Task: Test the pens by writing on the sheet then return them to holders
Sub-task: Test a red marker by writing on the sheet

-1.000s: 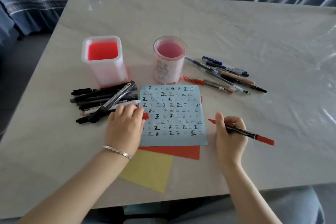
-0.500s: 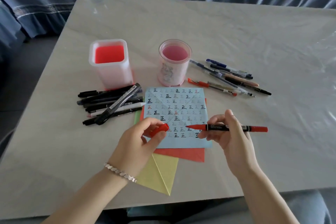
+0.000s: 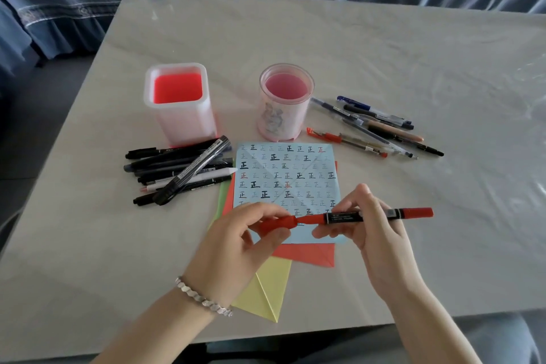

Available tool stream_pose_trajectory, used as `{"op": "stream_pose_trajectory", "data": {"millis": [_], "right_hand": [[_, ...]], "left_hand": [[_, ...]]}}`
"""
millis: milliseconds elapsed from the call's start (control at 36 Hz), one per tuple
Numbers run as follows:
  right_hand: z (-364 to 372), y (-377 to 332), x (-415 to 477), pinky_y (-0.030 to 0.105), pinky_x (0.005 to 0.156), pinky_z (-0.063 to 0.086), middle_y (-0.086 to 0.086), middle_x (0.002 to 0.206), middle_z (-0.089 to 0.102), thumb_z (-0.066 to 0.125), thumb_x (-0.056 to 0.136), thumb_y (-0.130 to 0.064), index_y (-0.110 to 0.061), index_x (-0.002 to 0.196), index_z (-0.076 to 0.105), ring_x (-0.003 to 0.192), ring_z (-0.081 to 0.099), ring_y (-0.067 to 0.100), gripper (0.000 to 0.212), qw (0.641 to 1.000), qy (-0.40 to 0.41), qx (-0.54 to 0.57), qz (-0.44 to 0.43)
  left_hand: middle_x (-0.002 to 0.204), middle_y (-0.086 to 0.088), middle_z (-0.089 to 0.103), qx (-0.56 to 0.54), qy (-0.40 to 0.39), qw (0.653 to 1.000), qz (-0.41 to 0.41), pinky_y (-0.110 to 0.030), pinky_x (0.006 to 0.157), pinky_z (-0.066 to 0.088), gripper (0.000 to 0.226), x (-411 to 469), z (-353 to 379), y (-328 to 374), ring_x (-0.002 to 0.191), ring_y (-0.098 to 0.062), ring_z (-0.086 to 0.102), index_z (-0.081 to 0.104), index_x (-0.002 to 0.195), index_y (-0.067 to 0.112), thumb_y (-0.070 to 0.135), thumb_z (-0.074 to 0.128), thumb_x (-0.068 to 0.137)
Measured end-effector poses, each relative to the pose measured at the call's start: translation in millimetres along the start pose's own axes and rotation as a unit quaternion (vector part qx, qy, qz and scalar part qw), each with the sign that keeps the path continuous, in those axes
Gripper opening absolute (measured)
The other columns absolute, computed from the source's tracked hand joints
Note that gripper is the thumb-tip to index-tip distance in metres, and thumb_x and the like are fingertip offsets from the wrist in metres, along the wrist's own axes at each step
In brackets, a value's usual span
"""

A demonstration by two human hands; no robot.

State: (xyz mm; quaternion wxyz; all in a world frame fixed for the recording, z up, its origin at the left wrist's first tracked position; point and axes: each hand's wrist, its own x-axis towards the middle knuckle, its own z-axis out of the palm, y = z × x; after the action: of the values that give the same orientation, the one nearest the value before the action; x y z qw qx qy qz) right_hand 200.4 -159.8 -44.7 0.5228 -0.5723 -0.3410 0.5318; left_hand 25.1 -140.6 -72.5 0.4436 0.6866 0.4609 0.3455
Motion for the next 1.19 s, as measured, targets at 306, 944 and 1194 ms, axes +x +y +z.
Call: {"op": "stream_pose_trajectory", "data": {"millis": [306, 944, 1194], "right_hand": [[4.7, 4.9, -6.5, 0.017, 0.047, 0.040, 0.013, 0.046, 0.059, 0.059, 0.082, -0.027, -0.013, 0.047, 0.056, 0.041, 0.050, 0.014, 0.037, 1.000, 0.007, -0.022, 0.006], [-4.2, -12.5, 0.3, 0.020, 0.044, 0.042, 0.000, 0.043, 0.055, 0.050, 0.072, -0.024, -0.025, 0.037, 0.053, 0.040, 0.051, 0.014, 0.035, 0.993, 0.006, 0.082, -0.080], [-0.6, -2.4, 7.4, 0.027, 0.047, 0.038, 0.006, 0.045, 0.054, 0.036, 0.089, 0.001, -0.016, 0.040, 0.054, 0.041, 0.046, 0.015, 0.056, 0.999, 0.045, 0.015, 0.021]], "left_hand": [[0.084, 0.012, 0.063, -0.020, -0.085, 0.996, 0.012, -0.032, 0.064, 0.048, 0.024, -3.3, 9.0, 5.6, 0.071, -0.014, 0.059, 0.055, 0.087, 0.027, 0.049, 0.050, 0.079], [0.063, -0.021, 0.056, -0.135, -0.208, 0.968, -0.036, -0.021, 0.042, 0.035, 0.017, 37.8, 14.9, 60.0, 0.043, -0.015, 0.039, 0.040, 0.068, 0.025, 0.027, 0.053, 0.079], [0.071, 0.001, 0.064, 0.146, -0.143, 0.966, 0.159, -0.034, 0.053, 0.044, 0.018, 35.0, 23.3, 28.5, 0.055, -0.018, 0.052, 0.036, 0.085, 0.022, 0.038, 0.039, 0.093]]}}
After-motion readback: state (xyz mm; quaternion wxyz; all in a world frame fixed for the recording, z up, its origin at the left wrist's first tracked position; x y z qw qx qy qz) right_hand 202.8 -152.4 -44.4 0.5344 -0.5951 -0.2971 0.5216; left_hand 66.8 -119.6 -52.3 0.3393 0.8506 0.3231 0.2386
